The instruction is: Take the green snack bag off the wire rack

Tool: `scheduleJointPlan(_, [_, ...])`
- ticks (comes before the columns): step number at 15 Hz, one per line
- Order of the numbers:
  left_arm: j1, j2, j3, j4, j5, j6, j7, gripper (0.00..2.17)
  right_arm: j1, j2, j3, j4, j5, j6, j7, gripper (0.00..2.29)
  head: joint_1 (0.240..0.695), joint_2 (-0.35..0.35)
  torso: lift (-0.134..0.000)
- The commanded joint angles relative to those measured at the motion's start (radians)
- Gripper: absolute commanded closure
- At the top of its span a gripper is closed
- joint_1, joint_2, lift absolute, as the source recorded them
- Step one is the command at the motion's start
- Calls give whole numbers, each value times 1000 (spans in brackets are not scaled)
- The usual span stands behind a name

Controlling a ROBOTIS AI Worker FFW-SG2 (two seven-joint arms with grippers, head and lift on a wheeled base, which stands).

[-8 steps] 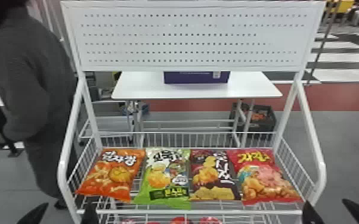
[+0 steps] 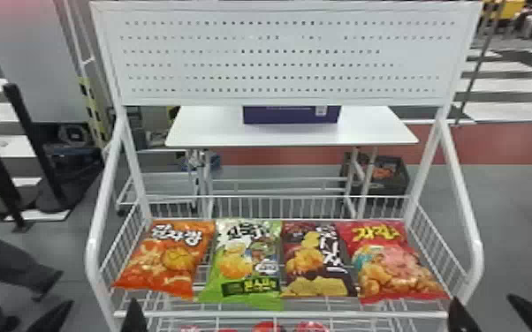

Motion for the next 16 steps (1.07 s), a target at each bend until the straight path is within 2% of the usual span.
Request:
scheduleJointPlan(1, [-1,-2,-1,0,0,3,-2,137,0,0,-1,0,0,0,0,167,499,0,0])
scheduleJointPlan(5, [-55,0,-44,-6,-11,117,-13,137,-2,2,2,3,0,0,2,167,499,0,0])
scheduleJointPlan(10, [-256,-6,-184,49,-49,328,4,147,0,11,6,5,5,-16,2,167,499,0,0])
scheduleJointPlan(16, [-454,-55,-227,178,5,488,19,147,7,21,6,6,11,-22,2,167,499,0,0])
